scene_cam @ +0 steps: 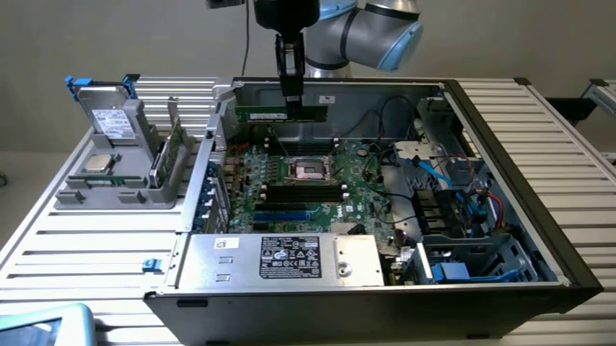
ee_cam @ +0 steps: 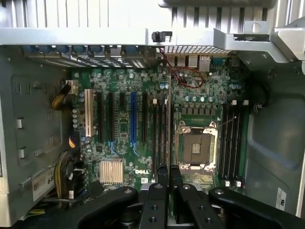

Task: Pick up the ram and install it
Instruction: 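Insert the ram into the slot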

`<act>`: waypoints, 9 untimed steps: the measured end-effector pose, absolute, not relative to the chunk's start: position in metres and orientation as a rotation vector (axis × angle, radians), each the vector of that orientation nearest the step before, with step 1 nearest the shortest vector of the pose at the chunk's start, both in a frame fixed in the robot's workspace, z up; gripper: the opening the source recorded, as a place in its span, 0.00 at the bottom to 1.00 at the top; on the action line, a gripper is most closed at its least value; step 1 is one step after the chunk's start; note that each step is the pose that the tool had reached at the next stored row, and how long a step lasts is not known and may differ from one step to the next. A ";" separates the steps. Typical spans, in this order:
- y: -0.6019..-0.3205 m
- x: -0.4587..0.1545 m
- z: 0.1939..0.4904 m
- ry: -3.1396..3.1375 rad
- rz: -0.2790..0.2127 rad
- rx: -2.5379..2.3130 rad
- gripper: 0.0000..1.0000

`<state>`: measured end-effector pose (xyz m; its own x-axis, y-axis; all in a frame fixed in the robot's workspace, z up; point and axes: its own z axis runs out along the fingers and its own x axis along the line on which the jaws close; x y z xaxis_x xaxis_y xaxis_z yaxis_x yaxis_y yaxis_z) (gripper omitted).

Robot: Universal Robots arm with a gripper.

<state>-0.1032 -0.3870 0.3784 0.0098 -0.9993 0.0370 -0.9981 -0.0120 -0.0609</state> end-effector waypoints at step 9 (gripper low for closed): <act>-0.370 -0.093 0.369 2.202 -0.128 -2.227 0.14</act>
<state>-0.0925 -0.3700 0.3692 0.0096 -0.9986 0.0526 -0.9980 -0.0129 -0.0624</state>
